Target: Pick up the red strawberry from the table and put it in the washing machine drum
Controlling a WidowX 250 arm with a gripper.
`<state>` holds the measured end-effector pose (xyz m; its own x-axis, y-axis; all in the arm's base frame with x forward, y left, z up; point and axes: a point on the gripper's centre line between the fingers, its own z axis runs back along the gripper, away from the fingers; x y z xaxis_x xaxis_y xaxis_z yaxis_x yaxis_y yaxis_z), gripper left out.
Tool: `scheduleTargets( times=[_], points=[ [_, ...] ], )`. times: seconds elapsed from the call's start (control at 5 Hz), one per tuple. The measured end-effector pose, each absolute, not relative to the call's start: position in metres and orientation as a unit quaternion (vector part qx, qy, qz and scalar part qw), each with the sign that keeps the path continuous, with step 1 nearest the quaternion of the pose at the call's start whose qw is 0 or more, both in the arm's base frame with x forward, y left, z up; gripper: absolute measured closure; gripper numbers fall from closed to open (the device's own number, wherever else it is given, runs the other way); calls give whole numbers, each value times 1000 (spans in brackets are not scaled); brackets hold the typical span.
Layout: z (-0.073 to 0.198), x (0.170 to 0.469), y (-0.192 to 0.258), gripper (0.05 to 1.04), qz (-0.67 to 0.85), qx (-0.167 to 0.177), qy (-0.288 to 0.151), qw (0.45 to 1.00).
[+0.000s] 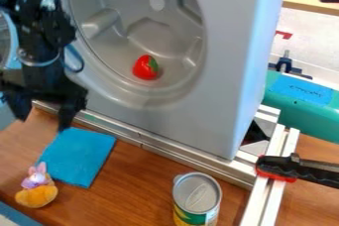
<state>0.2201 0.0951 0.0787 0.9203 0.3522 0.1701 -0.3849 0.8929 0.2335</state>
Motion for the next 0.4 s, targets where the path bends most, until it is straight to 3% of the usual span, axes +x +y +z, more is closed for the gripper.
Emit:
scheduleTargets(
  times=[0.2,0.4],
  points=[
    [54,203,113,87,179,134,-22,974],
    [45,192,127,87,172,148,-18,974]
  ],
)
